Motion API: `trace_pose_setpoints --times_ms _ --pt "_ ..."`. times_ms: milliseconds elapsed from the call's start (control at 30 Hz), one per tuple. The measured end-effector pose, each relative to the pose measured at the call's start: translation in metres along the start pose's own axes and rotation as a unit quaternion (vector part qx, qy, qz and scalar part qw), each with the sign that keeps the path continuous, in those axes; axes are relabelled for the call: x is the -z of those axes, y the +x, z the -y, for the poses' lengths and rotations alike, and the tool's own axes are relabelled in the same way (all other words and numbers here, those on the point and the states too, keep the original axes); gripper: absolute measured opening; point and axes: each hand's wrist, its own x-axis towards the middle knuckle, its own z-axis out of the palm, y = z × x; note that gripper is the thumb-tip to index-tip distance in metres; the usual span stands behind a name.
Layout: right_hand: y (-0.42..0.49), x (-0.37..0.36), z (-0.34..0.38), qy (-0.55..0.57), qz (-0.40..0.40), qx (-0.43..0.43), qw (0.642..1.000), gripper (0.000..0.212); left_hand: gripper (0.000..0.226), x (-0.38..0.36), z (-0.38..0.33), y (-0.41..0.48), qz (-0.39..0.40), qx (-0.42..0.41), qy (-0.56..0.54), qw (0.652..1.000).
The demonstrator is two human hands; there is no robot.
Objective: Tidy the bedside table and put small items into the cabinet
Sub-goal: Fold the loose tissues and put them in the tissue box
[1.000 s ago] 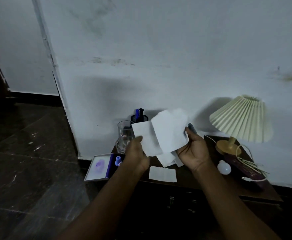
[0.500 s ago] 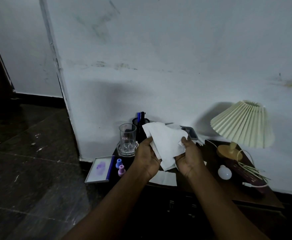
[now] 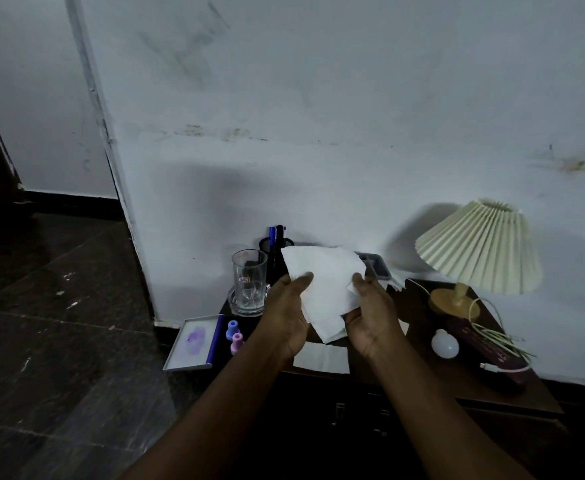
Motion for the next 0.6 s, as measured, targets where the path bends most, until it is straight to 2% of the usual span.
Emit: trace_pose_setpoints --times_ms 100,200,267,333,433,500,600 --pt "0.000 0.002 0.010 -0.027 0.026 0.004 0.999 0.035 0.015 0.006 -0.010 0.002 -0.017 0.005 0.028 0.999" --pt "0.006 0.014 0.027 -0.149 0.054 0.024 0.987 0.046 0.028 0.013 -0.022 -0.002 0.044 0.062 0.014 0.997" --pt "0.002 0.023 0.035 -0.171 0.137 -0.037 0.975 0.036 0.035 0.015 -0.025 -0.004 0.075 0.087 0.017 0.993" --pt "0.001 0.030 0.038 -0.153 0.180 -0.093 0.967 0.027 0.036 0.016 -0.025 -0.002 0.089 0.099 0.023 0.991" --pt "0.007 0.035 0.034 -0.154 0.176 -0.090 0.968 0.036 0.035 0.019 -0.023 0.000 0.056 0.127 0.054 0.989" --pt "0.006 0.034 0.030 -0.214 0.153 -0.066 0.962 0.033 0.033 0.023 -0.023 0.001 0.025 0.146 0.103 0.984" --pt "0.006 0.041 0.031 -0.346 0.120 -0.022 0.930 0.021 0.028 0.027 -0.019 0.005 0.004 0.141 0.186 0.972"
